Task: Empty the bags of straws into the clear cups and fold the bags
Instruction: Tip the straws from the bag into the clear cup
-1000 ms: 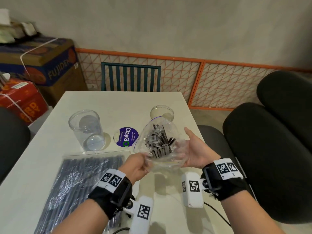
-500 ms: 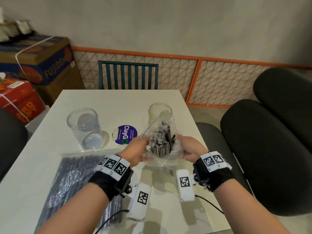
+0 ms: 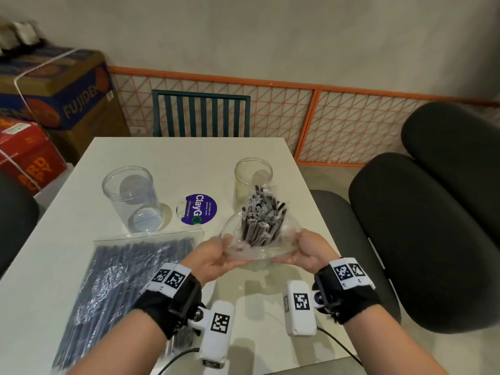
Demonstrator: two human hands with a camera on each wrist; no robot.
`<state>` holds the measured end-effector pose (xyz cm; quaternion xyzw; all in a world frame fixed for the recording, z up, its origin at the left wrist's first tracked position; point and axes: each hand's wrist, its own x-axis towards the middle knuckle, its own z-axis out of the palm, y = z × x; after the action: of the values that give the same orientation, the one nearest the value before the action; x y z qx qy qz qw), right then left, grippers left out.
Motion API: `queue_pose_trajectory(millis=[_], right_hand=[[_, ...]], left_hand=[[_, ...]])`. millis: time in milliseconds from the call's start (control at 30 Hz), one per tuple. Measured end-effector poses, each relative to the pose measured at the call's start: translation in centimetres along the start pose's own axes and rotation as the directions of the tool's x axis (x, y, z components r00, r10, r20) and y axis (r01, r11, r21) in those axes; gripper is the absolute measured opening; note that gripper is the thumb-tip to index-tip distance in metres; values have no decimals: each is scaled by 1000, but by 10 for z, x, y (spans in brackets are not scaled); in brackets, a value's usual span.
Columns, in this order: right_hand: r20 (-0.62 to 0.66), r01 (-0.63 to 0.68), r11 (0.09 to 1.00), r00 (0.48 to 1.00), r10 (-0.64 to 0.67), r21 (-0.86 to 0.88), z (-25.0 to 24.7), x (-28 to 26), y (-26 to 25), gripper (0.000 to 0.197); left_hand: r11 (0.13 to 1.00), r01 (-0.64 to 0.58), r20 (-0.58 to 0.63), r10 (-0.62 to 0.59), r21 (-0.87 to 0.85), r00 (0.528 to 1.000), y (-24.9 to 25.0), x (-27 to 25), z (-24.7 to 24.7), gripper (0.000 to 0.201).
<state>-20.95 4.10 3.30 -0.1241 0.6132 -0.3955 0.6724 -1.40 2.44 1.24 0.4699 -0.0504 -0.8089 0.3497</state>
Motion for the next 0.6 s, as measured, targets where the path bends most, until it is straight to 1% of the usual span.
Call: queue_pose_trajectory(millis=[33,67,100,167,200,267,333,400,467,533,600], right_hand=[[14,8,1000,1000,-8,1,0,1,0,36],[34,7,1000,999,-8,6,0,-1,-1,41],[51,9,1000,999,-10,12,-1,1,-2,46],[122,9,1000,993,-12,22,-2,1,-4,54],[151,21,1000,988,-20,-5,0,0,-5,54],[171,83,990,983,-63,-114,7,-6,-4,51],[138,151,972,982,-127,-181,12,-12,-1,46],[88,172,971,983,-159,-164,10,-18,-4,43],[70,187,974,981,-179,-130,2,-23,-12,46],[77,257,959,965,-249,-121,-4,-32,-24,46],[121,362,925,930,-348,-116,-5,-45,-39,42]], left_hand=[[993,-46,-36,50,106,998,6,-5,2,39],[976,-92,-39,102,199,994,12,-10,4,43],[956,-112,-10,120,272,993,18,-15,6,44],[935,-89,72,68,343,995,25,-25,10,40],[924,-64,96,30,377,995,26,-27,12,36],[873,-45,102,-6,485,995,22,-26,16,34],[822,-69,86,24,565,996,15,-25,20,31],[823,-121,76,95,555,993,11,-26,23,21],[870,-156,87,130,468,988,12,-29,26,15],[930,-154,99,128,333,987,17,-34,32,18],[951,-171,165,131,258,977,26,-39,41,24]])
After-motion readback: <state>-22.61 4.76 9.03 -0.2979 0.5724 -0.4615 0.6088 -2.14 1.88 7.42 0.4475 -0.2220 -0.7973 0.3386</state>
